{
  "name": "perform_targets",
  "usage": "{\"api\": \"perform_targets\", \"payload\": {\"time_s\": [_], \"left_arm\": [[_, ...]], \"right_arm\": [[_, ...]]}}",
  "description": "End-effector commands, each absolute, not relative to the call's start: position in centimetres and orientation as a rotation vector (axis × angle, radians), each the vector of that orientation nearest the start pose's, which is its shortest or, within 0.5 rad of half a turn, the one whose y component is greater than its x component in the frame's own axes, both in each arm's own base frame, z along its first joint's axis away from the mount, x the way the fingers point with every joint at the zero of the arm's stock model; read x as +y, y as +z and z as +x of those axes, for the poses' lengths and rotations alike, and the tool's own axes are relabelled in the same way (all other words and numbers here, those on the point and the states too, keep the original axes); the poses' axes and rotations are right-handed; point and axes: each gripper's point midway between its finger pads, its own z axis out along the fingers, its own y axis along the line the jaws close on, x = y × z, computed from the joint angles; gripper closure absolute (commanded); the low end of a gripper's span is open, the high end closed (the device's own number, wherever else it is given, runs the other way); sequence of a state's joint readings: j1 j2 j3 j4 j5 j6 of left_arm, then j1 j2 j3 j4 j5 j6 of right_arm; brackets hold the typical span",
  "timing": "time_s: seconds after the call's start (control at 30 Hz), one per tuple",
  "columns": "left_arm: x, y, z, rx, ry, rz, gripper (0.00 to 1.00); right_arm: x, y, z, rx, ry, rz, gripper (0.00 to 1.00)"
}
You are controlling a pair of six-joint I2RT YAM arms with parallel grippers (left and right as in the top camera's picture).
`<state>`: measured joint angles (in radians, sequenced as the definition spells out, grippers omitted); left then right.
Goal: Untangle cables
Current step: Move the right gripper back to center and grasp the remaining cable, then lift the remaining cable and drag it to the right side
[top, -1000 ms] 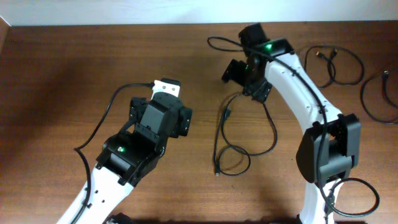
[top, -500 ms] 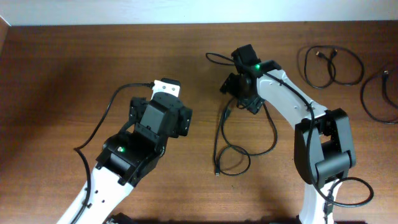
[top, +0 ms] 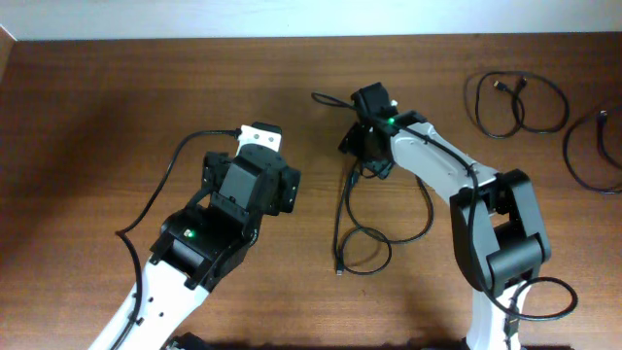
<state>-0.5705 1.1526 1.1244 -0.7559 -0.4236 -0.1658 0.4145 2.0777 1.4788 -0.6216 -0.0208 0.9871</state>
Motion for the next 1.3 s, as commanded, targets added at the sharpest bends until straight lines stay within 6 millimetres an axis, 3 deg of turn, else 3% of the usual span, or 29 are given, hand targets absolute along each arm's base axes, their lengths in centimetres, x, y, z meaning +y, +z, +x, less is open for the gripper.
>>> {"api": "perform_targets", "payload": {"time_s": [0.0,0.17,0.4,0.7,0.87,0.93,1.07,1.17,1.27], "left_arm": [[-11.2,25.8,31.1,2.229,0.105,0.22,0.01],[-11.2,25.8,31.1,2.229,0.105,0.22,0.01],[-11.2,25.8,31.1,2.229,0.105,0.22,0.01],[-11.2,25.8,31.1,2.229,0.105,0.22,0.01],[-11.2,25.8,31.1,2.229,0.105,0.22,0.01],[-11.2,25.8,31.1,2.229,0.105,0.22,0.01],[-11.2,25.8,31.1,2.229,0.105,0.22,0.01],[-11.2,25.8,31.1,2.229,0.105,0.22,0.01],[-11.2,25.8,31.1,2.229,0.105,0.22,0.01]], "right_arm": [[19.3,2.0,42.7,2.73,0.284,0.775,0.33],[19.7,1.0,43.2,2.723,0.284,0.768,0.48],[19.5,-0.9,42.9,2.749,0.25,0.773,0.52],[19.5,-1.2,42.9,2.754,0.244,0.769,0.96],[18.6,-0.3,43.3,2.739,0.255,0.79,0.96],[17.9,1.1,43.9,2.71,0.273,0.805,0.96],[16.9,7.7,45.2,2.612,0.355,0.672,0.96],[16.2,13.7,45.6,2.497,0.417,0.614,0.96],[13.9,22.1,45.0,2.293,0.446,0.621,0.96]]}}
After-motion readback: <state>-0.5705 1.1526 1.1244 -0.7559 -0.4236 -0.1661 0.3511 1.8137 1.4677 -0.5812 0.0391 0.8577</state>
